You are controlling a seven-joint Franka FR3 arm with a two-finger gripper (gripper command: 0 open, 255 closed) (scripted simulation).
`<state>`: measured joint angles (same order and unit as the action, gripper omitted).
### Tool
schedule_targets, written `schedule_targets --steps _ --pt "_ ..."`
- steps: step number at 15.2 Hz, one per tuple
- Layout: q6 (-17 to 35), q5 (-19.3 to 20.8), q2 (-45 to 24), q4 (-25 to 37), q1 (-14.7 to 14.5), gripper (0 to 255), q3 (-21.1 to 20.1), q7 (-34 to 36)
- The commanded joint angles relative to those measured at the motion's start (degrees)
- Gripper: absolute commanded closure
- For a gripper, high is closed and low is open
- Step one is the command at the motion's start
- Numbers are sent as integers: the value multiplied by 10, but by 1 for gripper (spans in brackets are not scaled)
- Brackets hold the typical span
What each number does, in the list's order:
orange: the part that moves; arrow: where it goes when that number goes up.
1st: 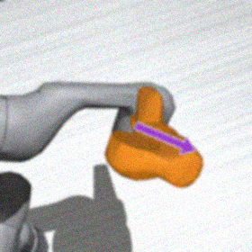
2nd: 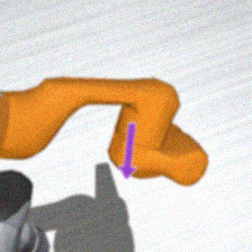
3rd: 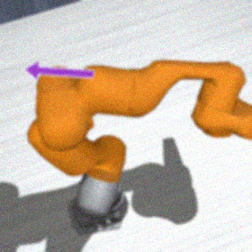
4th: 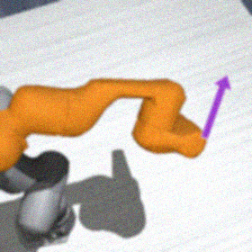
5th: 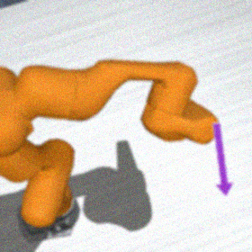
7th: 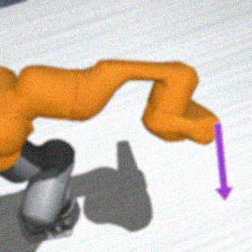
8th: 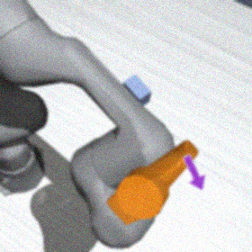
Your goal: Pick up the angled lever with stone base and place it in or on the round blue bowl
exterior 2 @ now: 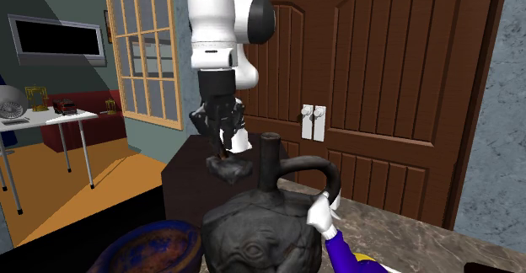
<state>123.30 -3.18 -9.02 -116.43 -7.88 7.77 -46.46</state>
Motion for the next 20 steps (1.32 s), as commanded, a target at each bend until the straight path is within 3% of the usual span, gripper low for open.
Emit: schedule_targets --steps 1,7,13,20 --pt "-17 -5 -33 49 12 255 7 -21" --pt "-72 -23 -136 204 53 255 21 -76" --pt "-149 -40 -258 400 100 255 25 -116" --pt "-104 -44 -274 371 100 255 23 -119"
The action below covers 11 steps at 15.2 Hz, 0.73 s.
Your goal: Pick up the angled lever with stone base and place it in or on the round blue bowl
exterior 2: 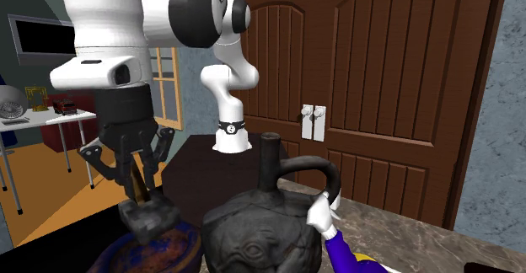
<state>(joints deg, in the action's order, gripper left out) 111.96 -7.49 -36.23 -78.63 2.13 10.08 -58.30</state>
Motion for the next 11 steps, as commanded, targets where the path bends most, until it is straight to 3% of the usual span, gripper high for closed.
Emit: schedule_targets --steps 1,11 --pt "15 -1 -4 -10 0 255 -1 -1" --pt "61 -6 -30 -31 1 255 -4 -5"
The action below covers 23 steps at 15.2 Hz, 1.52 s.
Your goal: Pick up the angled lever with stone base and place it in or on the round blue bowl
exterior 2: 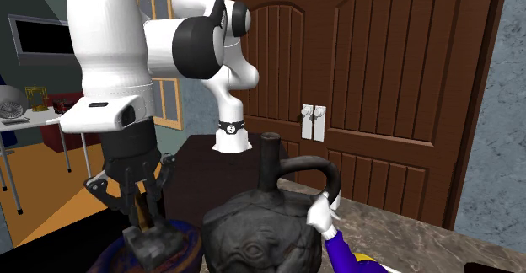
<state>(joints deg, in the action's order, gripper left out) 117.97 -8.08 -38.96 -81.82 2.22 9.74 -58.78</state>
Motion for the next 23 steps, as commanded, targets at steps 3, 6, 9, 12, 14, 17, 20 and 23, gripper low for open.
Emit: schedule_targets --steps 3,6,9,12,14,17,20,23 --pt "0 0 -2 1 0 255 0 0" --pt "0 0 -2 1 0 0 0 0" --pt "0 0 -2 1 0 0 0 0" --pt "-14 1 5 8 0 0 1 1" --pt "-45 4 19 26 0 0 3 3" --pt "-58 5 23 34 0 0 3 4" --pt "-58 5 23 34 1 0 3 4" --pt "-58 5 23 34 1 0 3 4"
